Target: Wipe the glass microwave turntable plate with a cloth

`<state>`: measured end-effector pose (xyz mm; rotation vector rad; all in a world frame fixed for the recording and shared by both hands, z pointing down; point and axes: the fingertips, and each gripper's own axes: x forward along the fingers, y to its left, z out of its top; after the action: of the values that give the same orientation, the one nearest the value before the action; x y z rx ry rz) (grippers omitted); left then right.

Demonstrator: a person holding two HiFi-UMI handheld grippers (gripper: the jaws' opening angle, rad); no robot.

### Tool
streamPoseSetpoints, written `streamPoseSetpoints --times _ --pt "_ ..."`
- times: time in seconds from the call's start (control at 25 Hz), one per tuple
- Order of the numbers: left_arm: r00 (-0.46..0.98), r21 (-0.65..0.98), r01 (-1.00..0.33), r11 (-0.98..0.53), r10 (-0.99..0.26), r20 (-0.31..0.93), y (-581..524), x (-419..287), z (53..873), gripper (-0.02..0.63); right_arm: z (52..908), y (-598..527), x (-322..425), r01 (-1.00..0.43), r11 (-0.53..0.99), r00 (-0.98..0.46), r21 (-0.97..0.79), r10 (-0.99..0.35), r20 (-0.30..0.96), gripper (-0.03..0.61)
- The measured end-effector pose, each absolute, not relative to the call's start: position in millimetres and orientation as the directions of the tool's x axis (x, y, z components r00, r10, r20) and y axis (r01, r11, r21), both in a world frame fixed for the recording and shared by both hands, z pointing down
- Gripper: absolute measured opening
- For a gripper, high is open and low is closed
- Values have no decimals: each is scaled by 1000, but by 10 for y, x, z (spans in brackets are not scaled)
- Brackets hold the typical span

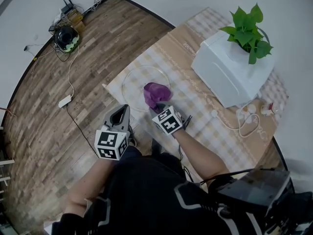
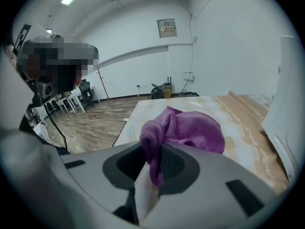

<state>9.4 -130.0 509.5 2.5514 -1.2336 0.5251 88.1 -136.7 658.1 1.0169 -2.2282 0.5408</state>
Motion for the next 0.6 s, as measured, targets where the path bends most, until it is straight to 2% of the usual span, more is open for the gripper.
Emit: streamPoseSetpoints --times 0.6 --pt "498 52 -847 -528 -757 423 -1036 -420 4991 6 6551 -1167 293 -701 693 -594 -168 -437 675 77"
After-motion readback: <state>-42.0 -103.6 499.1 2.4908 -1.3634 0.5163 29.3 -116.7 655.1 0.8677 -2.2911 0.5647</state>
